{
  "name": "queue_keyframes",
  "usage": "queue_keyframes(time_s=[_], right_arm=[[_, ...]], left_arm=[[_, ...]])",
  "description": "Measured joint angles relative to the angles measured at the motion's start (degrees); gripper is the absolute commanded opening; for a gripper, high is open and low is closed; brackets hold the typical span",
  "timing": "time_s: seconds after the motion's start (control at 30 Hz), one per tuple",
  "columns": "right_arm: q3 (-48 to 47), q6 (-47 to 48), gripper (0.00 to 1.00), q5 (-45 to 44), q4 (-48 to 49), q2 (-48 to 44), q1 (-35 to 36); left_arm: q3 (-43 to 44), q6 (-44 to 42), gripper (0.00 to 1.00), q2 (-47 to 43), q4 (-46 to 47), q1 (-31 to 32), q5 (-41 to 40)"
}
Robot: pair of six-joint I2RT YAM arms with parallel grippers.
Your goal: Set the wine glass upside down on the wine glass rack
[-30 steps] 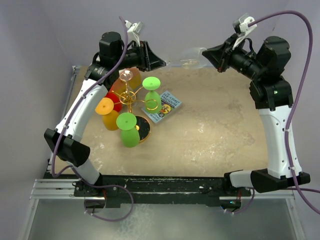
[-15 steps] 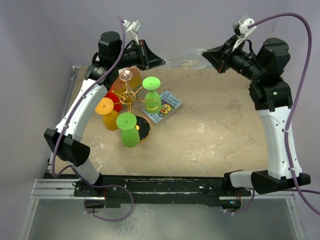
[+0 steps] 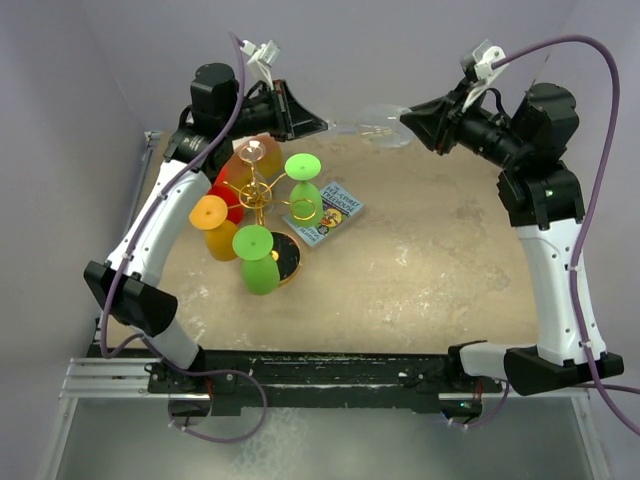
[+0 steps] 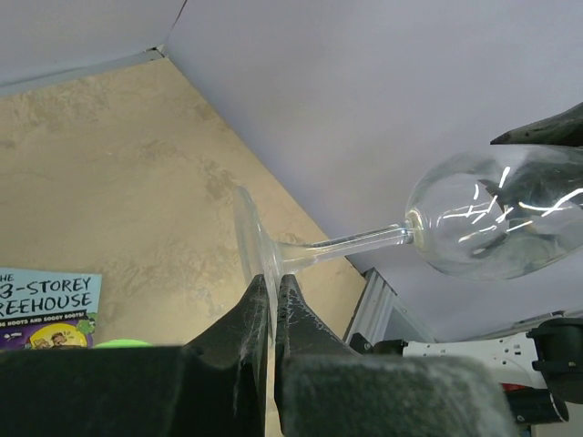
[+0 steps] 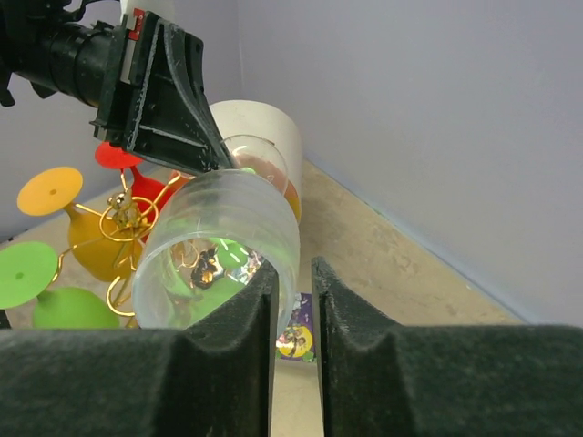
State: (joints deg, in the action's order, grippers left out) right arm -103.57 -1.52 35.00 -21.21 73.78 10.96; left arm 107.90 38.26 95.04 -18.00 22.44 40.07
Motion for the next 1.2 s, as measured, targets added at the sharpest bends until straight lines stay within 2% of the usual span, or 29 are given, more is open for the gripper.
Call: queue_keyframes(time_s=[0.23,0.37,0.63,0.83,1.03,1.2], right_arm=[[0.0,0.3,0.48,0.6,-0.2,0.0,0.0],[-0.6,0.6,0.56,0.5,-1.1,-0.1,-0.1],[-1.4,0.4,0.61,0.9,-3.0,-1.6,-1.9],[-3.2,-0.3,0.63,3.3,-3.3,-4.2,-5.7],[-2.9,-0.1,0.65,3.0,-3.4,-7.7,-8.9],[0.7,0.6,0.66,1.4,-3.4,-9.9,-11.6]], left_arm=[[0.0,-3.1,0.00,-2.0,-1.8,-0.6,-0.9],[0.0,-4.6,0.00,-2.8,-3.2,-0.7,-1.6],[0.0,-7.5,0.00,-5.0,-6.2,-2.3,-4.4],[0.1,-11.5,0.00,-6.9,-8.4,-2.9,-7.0],[2.7,-22.0,0.00,-8.1,-13.6,-1.7,-11.5],[3.9,-35.1,0.00,-11.1,-18.6,4.3,-16.5]])
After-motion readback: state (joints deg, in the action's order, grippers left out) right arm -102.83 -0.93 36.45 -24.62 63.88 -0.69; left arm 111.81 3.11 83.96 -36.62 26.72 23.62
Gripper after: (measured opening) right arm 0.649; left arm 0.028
